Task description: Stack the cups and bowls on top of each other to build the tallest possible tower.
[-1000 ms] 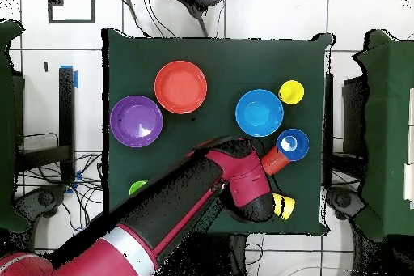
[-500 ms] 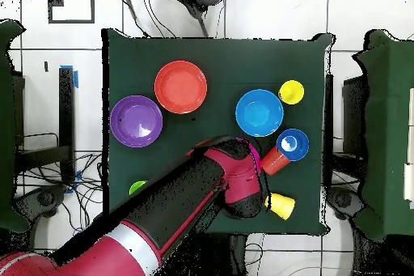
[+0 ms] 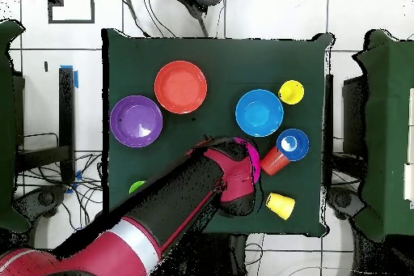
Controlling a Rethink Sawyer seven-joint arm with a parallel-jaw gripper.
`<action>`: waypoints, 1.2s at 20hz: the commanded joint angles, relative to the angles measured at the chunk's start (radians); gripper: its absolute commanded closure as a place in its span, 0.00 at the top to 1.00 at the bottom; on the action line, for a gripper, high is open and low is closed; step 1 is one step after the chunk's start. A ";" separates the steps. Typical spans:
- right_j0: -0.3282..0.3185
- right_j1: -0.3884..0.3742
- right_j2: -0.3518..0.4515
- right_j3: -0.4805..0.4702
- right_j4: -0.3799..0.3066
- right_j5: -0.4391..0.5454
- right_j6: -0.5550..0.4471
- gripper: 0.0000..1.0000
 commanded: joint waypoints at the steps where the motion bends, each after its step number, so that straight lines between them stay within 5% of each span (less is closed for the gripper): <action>1: 0.035 0.135 0.148 -0.015 0.026 0.199 -0.172 1.00; 24: 0.088 0.281 0.116 -0.109 -0.100 0.281 -0.039 1.00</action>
